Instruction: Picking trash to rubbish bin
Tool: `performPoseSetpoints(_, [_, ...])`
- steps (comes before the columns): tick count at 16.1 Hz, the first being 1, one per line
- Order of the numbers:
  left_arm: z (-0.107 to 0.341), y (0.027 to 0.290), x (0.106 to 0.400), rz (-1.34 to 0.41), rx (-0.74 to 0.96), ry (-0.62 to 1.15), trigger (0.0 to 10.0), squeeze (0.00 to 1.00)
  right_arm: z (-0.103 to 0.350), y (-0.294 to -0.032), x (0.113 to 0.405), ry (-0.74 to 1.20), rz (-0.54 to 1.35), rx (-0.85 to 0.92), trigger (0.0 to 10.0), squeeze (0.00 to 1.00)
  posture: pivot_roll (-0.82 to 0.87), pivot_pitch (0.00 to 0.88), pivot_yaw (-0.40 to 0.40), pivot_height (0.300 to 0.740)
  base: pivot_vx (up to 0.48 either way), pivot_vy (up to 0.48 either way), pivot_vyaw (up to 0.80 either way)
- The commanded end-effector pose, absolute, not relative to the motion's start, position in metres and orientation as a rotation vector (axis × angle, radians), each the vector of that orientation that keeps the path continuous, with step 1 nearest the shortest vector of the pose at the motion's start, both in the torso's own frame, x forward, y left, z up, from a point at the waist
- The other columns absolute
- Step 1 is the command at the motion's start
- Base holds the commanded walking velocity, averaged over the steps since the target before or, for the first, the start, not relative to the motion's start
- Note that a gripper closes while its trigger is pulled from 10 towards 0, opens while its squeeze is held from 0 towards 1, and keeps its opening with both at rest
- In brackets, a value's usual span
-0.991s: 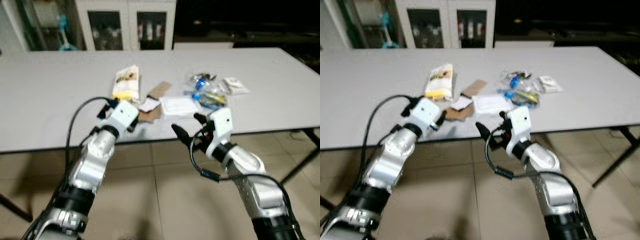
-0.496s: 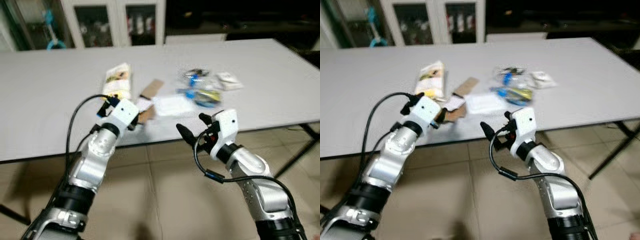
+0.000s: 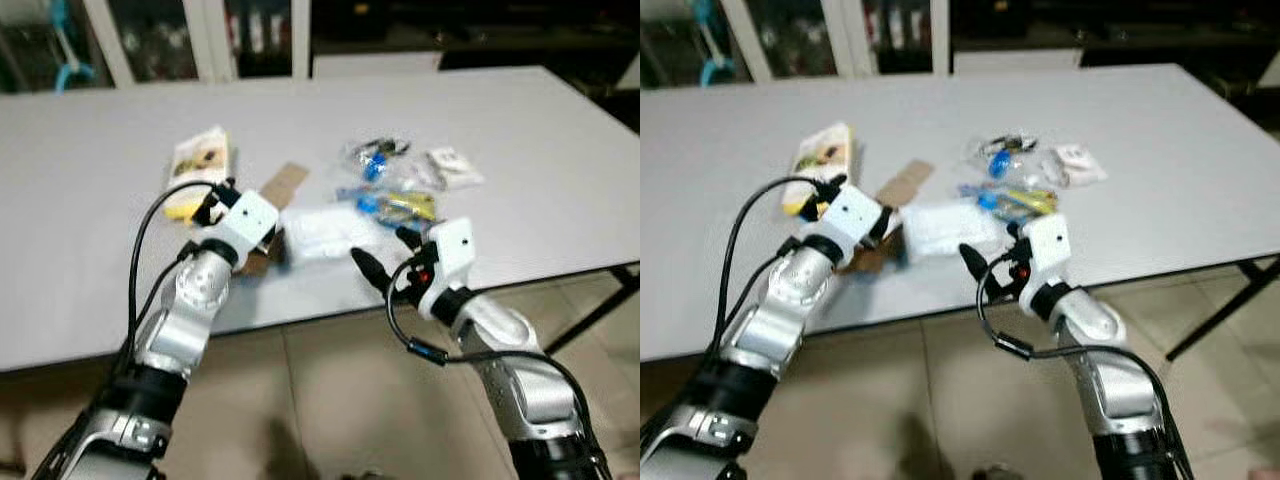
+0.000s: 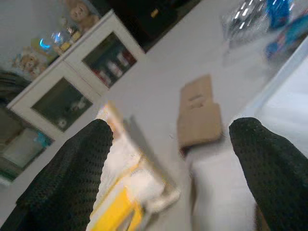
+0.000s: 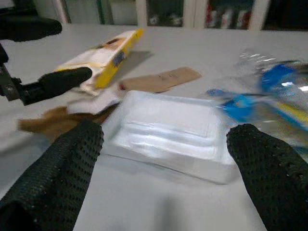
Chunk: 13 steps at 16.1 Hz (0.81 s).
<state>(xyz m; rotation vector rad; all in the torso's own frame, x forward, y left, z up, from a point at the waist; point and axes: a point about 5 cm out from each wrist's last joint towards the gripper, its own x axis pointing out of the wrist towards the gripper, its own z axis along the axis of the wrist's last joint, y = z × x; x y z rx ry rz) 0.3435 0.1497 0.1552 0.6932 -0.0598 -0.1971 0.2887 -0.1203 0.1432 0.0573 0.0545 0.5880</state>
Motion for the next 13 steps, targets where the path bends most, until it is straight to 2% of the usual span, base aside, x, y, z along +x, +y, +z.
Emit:
performPoseSetpoints(1, [0.1599,0.1533,0.3439,-0.174,0.706,-0.077,10.0,0.0,0.1449,-0.1165,0.2875,0.048,0.601,0.062,10.0,0.0,-0.03,0.07,-0.016,0.74,0.0,0.0,0.0])
performPoseSetpoints(13, [0.1629,0.1541,0.3406,-0.166,0.687,-0.113,10.0,0.0,0.1426,-0.1136,0.2848,0.066,0.609,0.047,10.0,0.0,-0.04,0.086,-0.02,0.74,0.0,0.0,0.0])
